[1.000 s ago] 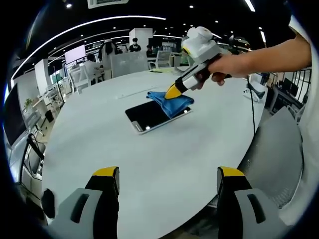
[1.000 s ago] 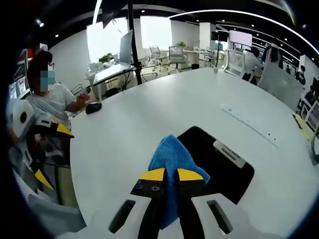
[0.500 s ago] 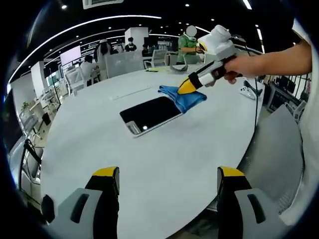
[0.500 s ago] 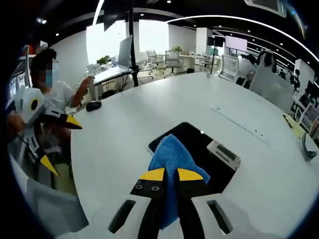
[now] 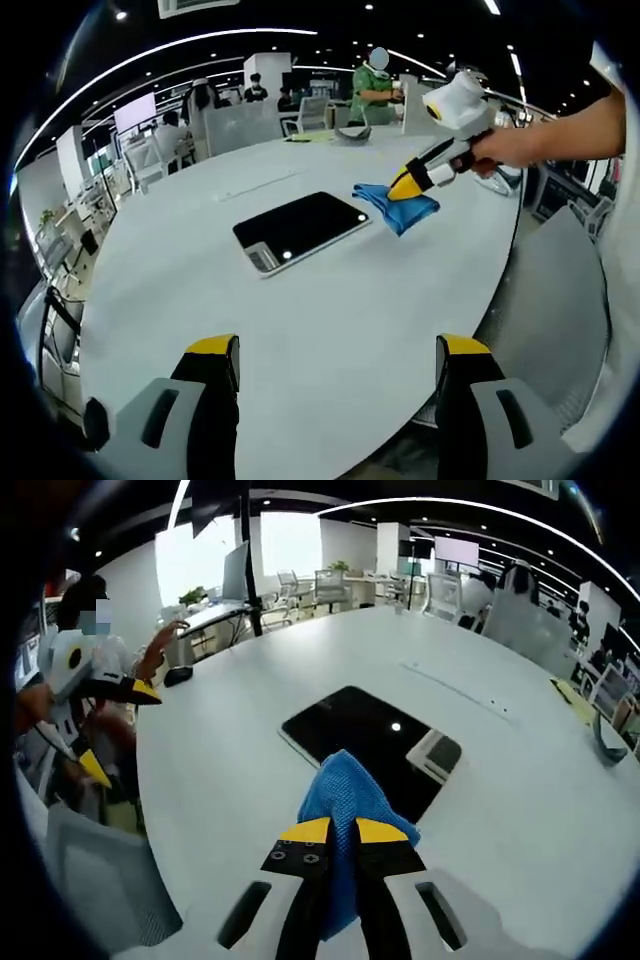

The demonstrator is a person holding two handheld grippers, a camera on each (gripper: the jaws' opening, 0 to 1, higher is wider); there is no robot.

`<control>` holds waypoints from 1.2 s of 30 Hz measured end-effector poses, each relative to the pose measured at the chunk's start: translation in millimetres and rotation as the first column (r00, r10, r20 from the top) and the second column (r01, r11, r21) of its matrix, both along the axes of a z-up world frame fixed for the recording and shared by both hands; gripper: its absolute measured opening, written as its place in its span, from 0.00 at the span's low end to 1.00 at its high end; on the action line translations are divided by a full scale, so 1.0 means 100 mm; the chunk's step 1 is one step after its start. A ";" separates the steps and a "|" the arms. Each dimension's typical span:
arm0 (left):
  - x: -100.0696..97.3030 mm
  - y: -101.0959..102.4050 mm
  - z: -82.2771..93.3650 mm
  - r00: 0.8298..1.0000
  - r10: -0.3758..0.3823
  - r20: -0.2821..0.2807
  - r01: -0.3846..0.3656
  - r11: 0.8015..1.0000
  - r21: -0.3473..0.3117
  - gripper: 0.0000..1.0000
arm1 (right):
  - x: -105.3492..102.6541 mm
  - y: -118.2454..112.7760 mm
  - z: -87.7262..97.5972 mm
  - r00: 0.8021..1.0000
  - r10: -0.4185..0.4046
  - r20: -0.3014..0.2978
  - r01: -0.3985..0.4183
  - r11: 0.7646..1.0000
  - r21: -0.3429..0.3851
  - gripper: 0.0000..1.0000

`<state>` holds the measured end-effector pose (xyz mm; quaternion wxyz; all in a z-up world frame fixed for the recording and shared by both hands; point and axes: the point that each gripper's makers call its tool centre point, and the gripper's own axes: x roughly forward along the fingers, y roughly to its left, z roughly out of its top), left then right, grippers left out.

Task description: Wipe the mirror surface with the cleaning cloth until all visible marks leave the cleaned area.

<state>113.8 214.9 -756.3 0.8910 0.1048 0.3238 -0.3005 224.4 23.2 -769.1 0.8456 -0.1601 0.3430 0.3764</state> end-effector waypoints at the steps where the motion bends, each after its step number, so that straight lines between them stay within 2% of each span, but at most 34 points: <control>1: 0.00 0.00 0.00 1.000 -0.001 0.000 0.001 1.000 0.001 0.81 | 0.00 -0.06 -0.04 1.000 -0.003 -0.003 0.003 1.000 -0.014 0.03; 10: -0.02 0.00 -0.02 1.000 -0.002 -0.009 0.002 1.000 0.007 0.81 | -0.09 -0.42 -0.46 0.999 -0.004 -0.051 0.000 0.997 -0.083 0.03; 17: -0.01 0.02 -0.02 1.000 -0.005 -0.011 0.005 1.000 0.017 0.81 | -0.09 -0.58 -0.72 0.997 -0.017 -0.078 0.006 0.991 -0.132 0.04; 25: 0.00 0.02 -0.01 1.000 -0.002 -0.012 0.002 1.000 0.017 0.81 | -0.08 -0.61 -0.80 0.997 0.002 -0.072 -0.013 0.988 -0.154 0.05; 31: -0.01 0.03 -0.02 1.000 0.000 -0.016 0.000 1.000 0.020 0.81 | -0.08 -0.59 -0.83 0.996 0.068 -0.049 -0.075 0.982 -0.171 0.08; 36: -0.01 0.04 -0.02 1.000 0.002 -0.016 -0.001 1.000 0.020 0.81 | -0.08 -0.59 -0.84 0.995 0.086 -0.041 -0.091 0.983 -0.161 0.13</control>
